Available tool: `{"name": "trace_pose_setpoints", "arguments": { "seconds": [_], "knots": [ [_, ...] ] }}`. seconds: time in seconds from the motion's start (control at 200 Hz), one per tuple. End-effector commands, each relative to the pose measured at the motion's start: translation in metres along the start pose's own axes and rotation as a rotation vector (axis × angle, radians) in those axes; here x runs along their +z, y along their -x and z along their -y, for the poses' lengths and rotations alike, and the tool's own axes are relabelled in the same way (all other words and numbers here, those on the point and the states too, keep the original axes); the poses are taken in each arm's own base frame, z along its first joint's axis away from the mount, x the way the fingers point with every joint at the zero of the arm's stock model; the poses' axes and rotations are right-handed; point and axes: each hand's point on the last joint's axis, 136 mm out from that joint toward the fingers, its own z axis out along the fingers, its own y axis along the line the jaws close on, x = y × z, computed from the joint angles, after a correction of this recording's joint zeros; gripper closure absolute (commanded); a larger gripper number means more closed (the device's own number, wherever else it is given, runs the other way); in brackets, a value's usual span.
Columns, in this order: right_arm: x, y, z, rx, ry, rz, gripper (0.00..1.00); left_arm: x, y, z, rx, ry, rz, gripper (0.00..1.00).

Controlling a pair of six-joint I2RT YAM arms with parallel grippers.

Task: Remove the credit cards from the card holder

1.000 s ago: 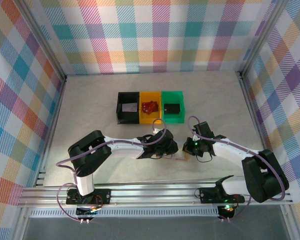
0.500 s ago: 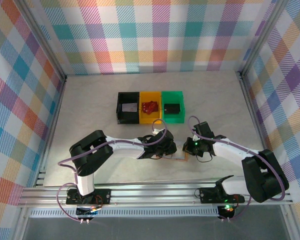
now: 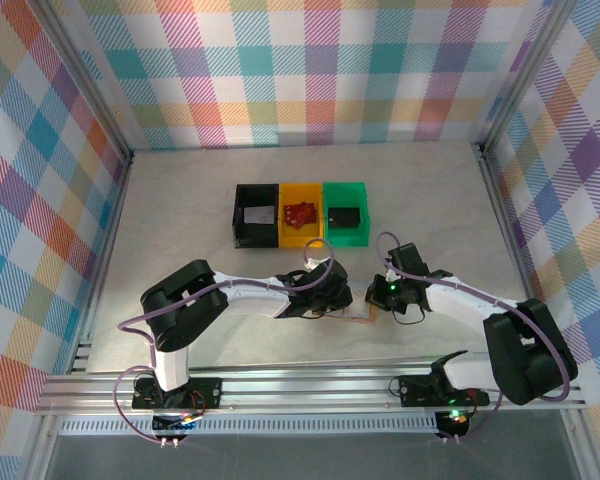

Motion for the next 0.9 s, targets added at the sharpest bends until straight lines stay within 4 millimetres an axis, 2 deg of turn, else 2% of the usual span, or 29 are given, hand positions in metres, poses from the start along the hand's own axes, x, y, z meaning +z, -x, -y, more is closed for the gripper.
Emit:
{"name": "trace_pose_setpoints", "arguments": {
  "seconds": [0.0,0.355,0.575,0.89],
  "knots": [
    [0.005,-0.009,0.012,0.033,-0.029,-0.036,1.0,0.004,0.006,0.002,-0.007,0.0,0.024,0.81],
    [0.004,-0.01,0.011,0.034,-0.026,-0.038,1.0,0.004,0.009,0.006,-0.016,-0.014,0.035,0.88],
    [0.003,-0.01,0.011,0.034,-0.025,-0.036,1.0,0.002,0.01,0.007,-0.02,-0.019,0.043,1.0],
    [0.0,-0.01,0.012,0.028,-0.033,-0.023,1.0,-0.01,0.015,-0.001,-0.024,0.001,0.073,1.0]
  ]
}}
